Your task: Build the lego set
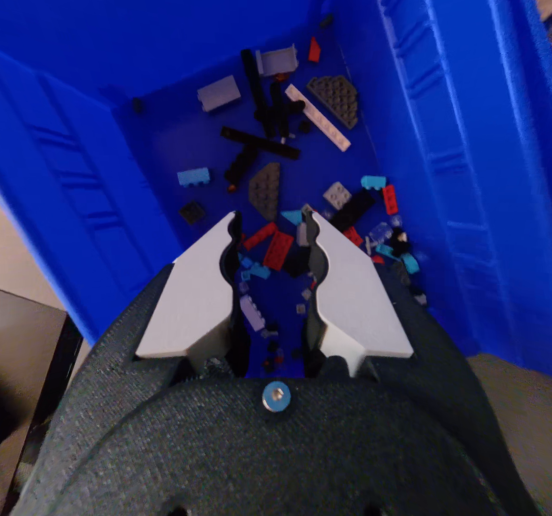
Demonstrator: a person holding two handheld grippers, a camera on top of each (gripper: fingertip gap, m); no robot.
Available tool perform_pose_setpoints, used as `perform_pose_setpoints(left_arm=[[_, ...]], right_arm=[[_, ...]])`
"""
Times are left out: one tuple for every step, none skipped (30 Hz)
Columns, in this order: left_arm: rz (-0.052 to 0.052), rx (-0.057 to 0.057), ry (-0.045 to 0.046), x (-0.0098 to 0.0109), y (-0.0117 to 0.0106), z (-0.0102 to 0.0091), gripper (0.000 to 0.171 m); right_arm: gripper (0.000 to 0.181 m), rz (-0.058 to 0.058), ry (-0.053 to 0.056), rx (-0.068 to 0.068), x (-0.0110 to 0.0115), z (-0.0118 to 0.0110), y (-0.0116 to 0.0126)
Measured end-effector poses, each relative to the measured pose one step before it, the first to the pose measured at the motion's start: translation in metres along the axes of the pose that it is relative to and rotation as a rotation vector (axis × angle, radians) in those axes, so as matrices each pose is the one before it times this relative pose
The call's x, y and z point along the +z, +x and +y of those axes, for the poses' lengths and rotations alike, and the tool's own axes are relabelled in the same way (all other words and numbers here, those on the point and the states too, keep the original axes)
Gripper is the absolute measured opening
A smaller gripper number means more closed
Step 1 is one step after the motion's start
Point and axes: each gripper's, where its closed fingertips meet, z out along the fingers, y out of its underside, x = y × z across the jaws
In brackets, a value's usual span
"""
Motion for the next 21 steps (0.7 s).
perform_pose_setpoints(left_arm=[[0.0117, 0.0106, -0.00134, -0.00565, 0.00502, 0.00727, 0.045], [0.0182, 0.0109, -0.00663, -0.00403, 0.00644, 0.00881, 0.045], [0.0303, 0.0203, -0.00966, -0.00383, 0.00865, 0.00993, 0.045], [0.0323, 0.0186, -0.01123, -0.00321, 0.00942, 0.01125, 0.046], [0.0270, 0.0056, -0.01770, -0.00264, 0.00779, 0.01135, 0.046], [0.0187, 0.0015, -0.01724, -0.00191, 0.00717, 0.01168, 0.046], [0.0162, 0.0017, -0.01156, -0.00122, 0.00682, 0.01028, 0.045], [0.0151, -0.0034, -0.01224, -0.00026, 0.00610, 0.00917, 0.045], [0.0102, -0.0061, -0.01711, 0.00087, 0.00489, 0.00853, 0.045], [0.0029, -0.0014, -0.02055, 0.00141, 0.00393, 0.00831, 0.044], [-0.0066, -0.0005, -0.02158, 0.00154, 0.00195, 0.00778, 0.043], [-0.0119, -0.0121, 0.01020, -0.00019, -0.00013, 0.00166, 0.036], [0.0005, -0.0136, -0.00028, -0.00015, 0.00079, 0.00238, 0.035], [0.0067, -0.0085, -0.00141, -0.00027, 0.00086, 0.00205, 0.034], [-0.0001, -0.0075, -0.00243, 0.00051, -0.00039, 0.00170, 0.034], [0.0004, -0.0078, 0.00000, 0.00069, -0.00040, 0.00130, 0.034], [0.0019, -0.0042, 0.00067, 0.00046, -0.00006, 0.00095, 0.034], [0.0035, -0.0063, -0.00177, 0.00076, 0.00021, 0.00142, 0.034], [0.0044, -0.0077, -0.00419, 0.00068, 0.00030, 0.00098, 0.034], [0.0076, -0.0035, -0.00383, 0.00130, 0.00251, 0.00115, 0.034], [0.0117, -0.0029, -0.00368, 0.00161, 0.00251, 0.00156, 0.034]], right_arm=[[0.018, 0.0005, -0.0010, -0.0004, 0.00011, 0.00017, 0.00002], [0.018, 0.0003, -0.0008, -0.0004, 0.00017, 0.00009, 0.00005], [0.018, 0.0007, -0.0008, 0.0002, 0.00017, 0.00009, 0.00007], [0.019, 0.0008, -0.0015, 0.0003, 0.00012, 0.00019, 0.00008], [0.019, 0.0008, -0.0017, -0.0008, 0.00015, 0.00029, 0.00004], [0.019, 0.0012, -0.0012, -0.0015, 0.00026, 0.00016, 0.00005], [0.019, 0.0013, -0.0014, -0.0015, 0.00020, 0.00024, -0.00001], [0.020, 0.0016, -0.0018, -0.0015, 0.00022, 0.00024, 0.00010], [0.020, 0.0018, -0.0024, -0.0016, 0.00035, 0.00036, 0.00005], [0.020, 0.0019, -0.0031, -0.0015, 0.00039, 0.00048, 0.00002], [0.020, 0.0018, -0.0030, -0.0014, 0.00035, 0.00038, 0.00011], [0.020, 0.0016, -0.0019, -0.0015, 0.00031, 0.00035, 0.00011], [0.021, 0.0016, -0.0012, -0.0010, 0.00017, 0.00013, 0.00011], [0.021, 0.0014, -0.0009, -0.0006, 0.00012, 0.00015, 0.00015], [0.021, 0.0007, -0.0001, -0.0006, 0.00003, 0.00000, -0.00004], [0.021, 0.0003, 0.0008, -0.0003, -0.00008, -0.00007, 0.00004], [0.021, 0.0002, 0.0008, 0.0002, -0.00012, -0.00015, 0.00011], [0.021, 0.0000, 0.0005, 0.0000, -0.00001, -0.00001, -0.00006], [0.021, 0.0001, 0.0002, 0.0002, -0.00007, -0.00005, 0.00004], [0.021, 0.0000, -0.0002, 0.0006, 0.00003, -0.00002, 0.00002], [0.021, -0.0001, -0.0006, 0.0005, 0.00015, 0.00007, 0.00010]])
